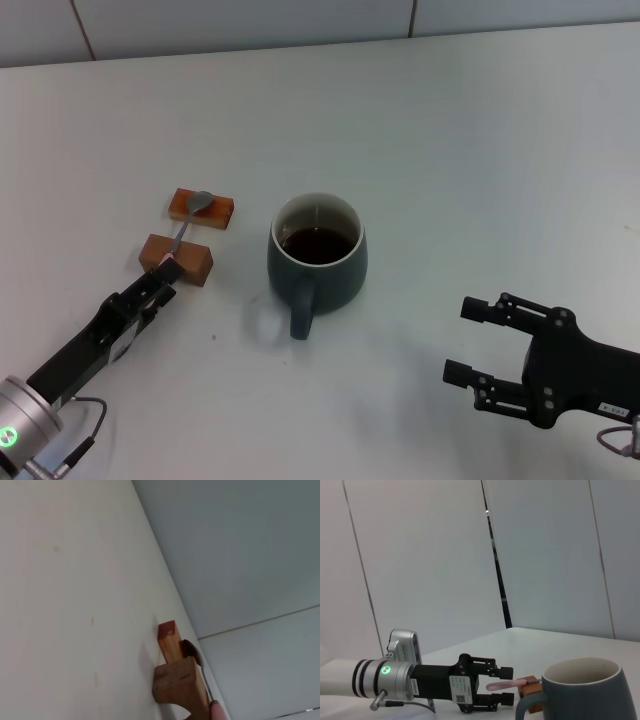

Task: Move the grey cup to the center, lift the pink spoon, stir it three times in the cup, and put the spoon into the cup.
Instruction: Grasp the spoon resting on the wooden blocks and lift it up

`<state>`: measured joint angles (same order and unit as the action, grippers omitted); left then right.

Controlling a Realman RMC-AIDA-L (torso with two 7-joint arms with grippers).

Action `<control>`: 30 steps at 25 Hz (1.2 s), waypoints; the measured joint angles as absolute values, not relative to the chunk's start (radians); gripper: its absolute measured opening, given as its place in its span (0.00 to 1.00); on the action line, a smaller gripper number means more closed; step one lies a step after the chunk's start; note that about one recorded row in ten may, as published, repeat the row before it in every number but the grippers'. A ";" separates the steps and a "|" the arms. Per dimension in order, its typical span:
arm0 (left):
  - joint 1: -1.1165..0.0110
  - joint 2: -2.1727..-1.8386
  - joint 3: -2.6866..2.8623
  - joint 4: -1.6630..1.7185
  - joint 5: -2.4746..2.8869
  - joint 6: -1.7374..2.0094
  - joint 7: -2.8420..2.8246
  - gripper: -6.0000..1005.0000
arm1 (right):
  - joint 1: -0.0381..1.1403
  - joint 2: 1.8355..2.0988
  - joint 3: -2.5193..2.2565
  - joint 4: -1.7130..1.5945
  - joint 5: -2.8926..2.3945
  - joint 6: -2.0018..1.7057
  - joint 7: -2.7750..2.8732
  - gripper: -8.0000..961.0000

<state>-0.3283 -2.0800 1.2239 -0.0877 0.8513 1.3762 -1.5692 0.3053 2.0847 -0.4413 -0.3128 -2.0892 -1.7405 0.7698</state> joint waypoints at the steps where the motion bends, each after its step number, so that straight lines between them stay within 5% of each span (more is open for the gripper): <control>1: -0.329 -2.080 1.224 -0.088 0.851 1.375 -1.570 0.56 | 0.305 2.085 -0.441 -0.313 -2.089 -1.740 0.770 0.79; 10: -0.331 -2.080 1.224 -0.089 0.851 1.370 -1.580 0.43 | 0.305 2.085 -0.442 -0.315 -2.089 -1.739 0.770 0.79; 30: -0.331 -2.080 1.202 -0.091 0.849 1.362 -1.583 0.36 | 0.307 2.085 -0.445 -0.315 -2.089 -1.739 0.770 0.79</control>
